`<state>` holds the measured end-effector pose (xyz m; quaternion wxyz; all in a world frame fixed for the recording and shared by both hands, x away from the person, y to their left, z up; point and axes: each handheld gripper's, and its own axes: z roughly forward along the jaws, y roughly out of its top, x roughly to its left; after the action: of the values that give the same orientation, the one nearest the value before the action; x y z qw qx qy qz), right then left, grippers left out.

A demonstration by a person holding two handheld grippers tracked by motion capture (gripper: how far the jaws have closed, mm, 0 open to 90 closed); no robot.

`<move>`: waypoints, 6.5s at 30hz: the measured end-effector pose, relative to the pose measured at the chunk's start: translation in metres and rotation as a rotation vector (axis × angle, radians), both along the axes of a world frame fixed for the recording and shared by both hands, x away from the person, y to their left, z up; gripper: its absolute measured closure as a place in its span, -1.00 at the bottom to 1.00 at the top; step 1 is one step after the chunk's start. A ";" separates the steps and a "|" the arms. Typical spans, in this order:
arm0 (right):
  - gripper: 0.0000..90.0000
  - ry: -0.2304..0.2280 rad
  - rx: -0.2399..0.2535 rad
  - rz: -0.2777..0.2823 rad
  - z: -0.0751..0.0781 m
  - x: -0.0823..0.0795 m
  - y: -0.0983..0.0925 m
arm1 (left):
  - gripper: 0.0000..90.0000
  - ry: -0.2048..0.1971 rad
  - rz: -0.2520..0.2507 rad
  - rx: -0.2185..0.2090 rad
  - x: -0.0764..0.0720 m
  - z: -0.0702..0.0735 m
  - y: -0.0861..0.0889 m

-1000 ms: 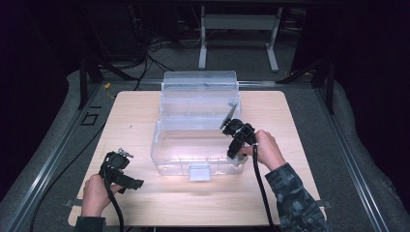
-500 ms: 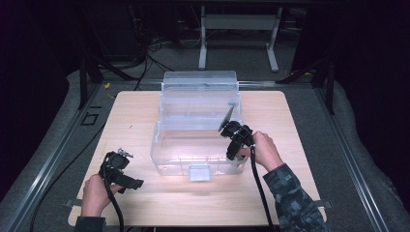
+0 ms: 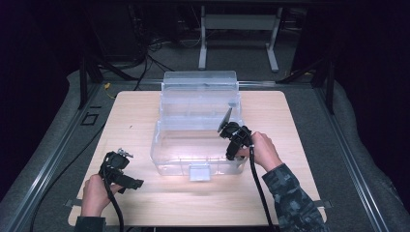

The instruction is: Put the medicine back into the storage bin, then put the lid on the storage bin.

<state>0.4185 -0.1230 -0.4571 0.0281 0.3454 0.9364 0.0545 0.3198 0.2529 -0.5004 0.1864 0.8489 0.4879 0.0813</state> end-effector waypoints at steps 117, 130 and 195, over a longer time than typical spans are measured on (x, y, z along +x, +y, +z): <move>-0.66 -0.275 0.362 0.033 0.019 -0.069 -0.035 | -0.96 -0.184 -0.139 -0.144 0.033 0.063 -0.029; -0.64 -0.285 0.352 0.059 0.013 -0.070 -0.030 | -0.95 -0.201 -0.210 -0.194 0.077 0.078 -0.042; 0.16 -0.301 0.375 0.103 -0.014 -0.067 -0.012 | -0.04 -0.307 -0.240 -0.135 0.206 0.098 -0.124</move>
<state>0.3514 -0.1353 -0.4713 0.0997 0.2845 0.9116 0.2794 0.5259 0.1290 -0.4024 0.3232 0.8643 0.3533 0.1539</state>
